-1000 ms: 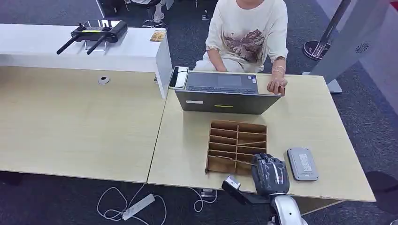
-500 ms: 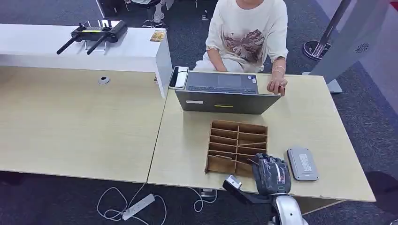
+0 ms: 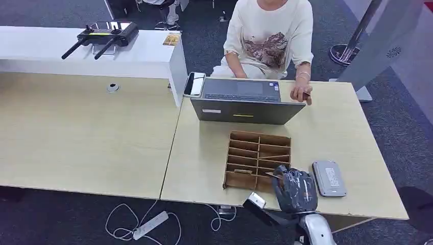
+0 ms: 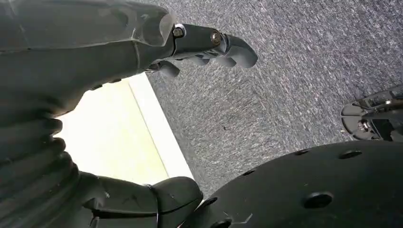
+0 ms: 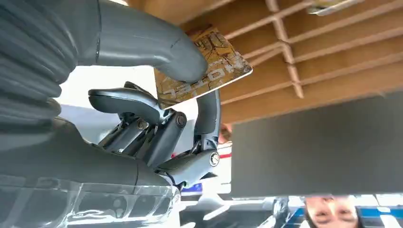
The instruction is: Pass the card to the sensor for recognition and then transmit it.
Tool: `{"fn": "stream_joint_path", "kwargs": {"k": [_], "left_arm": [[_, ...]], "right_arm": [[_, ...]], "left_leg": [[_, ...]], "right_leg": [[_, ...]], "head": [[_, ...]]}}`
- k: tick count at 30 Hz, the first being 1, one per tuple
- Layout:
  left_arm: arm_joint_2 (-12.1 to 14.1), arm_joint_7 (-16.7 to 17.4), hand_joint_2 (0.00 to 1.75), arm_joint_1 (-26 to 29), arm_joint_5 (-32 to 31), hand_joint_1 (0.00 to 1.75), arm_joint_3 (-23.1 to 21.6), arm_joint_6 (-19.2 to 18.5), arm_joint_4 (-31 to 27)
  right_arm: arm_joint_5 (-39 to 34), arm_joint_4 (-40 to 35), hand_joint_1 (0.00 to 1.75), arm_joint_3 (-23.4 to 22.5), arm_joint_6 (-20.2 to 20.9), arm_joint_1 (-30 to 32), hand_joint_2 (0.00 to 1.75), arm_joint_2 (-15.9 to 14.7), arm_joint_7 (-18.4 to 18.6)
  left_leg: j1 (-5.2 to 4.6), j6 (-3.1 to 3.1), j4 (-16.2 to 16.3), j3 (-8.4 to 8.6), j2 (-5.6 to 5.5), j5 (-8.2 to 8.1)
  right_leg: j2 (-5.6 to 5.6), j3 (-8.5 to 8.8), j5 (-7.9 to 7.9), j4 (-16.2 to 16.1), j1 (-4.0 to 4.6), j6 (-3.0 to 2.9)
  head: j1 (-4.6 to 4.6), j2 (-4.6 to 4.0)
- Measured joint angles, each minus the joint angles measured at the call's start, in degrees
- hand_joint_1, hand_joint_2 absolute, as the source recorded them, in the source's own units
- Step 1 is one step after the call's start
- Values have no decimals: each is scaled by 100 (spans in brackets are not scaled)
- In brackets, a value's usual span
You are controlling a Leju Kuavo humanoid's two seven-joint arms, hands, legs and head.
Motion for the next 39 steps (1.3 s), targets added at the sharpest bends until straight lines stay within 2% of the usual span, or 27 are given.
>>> {"fn": "stream_joint_path", "kwargs": {"k": [1, 5, 8, 10, 16, 25, 32, 39], "left_arm": [[0, 0, 175, 0, 2, 0, 7, 0, 0], [0, -28, 175, 1, 24, 0, 46, 0, 0], [0, -31, 175, 0, 44, 0, 79, 0, 0], [0, -31, 175, -1, 50, 0, 96, 0, 0], [7, -31, 175, -4, 57, 0, 107, 0, 0], [15, -31, 175, -7, 61, 0, 114, -4, 0], [17, -31, 175, -20, 59, 0, 138, -9, 0], [22, -59, 175, -20, 33, 0, 153, -31, 0]], "right_arm": [[-93, -103, 171, 4, 17, 31, 175, 0, -78], [-440, -395, 175, 28, 144, 97, 175, -9, -318], [-794, -548, 168, 83, 266, 96, 175, -35, -498], [-1010, -616, 173, 131, 350, 81, 175, -61, -599], [-1459, -703, 169, 201, 531, -32, 175, -140, -795], [-1958, -725, 175, 245, 607, -282, 175, -247, -1077], [-2288, -640, 175, 293, 636, -1023, 175, -380, -1289], [-2445, -326, 175, 352, 808, -2045, 175, -450, -1322]], "left_leg": [[0, 0, 0, 0, 0, 0], [0, 0, 0, 0, 0, 0], [0, 0, 0, 0, 1, 0], [0, 0, 0, 0, 1, 0], [0, -2, 0, 0, 1, 2], [0, -2, 0, 1, 2, 3], [0, -4, 0, 2, 7, 9], [0, -5, 0, 2, 9, 18]], "right_leg": [[0, 0, 0, 0, 0, 0], [0, 0, 0, 0, 0, 0], [1, 0, 0, 0, 0, 0], [1, 0, 0, 0, 0, 0], [1, 0, 4, 0, 0, -5], [2, 0, 5, 1, 0, -5], [6, 0, 13, 3, 0, -7], [10, -1, 22, 4, 0, -3]], "head": [[0, 0], [-2, 0], [-2, 0], [0, 0], [0, 0], [0, 0], [-2, 0], [0, 0]]}}
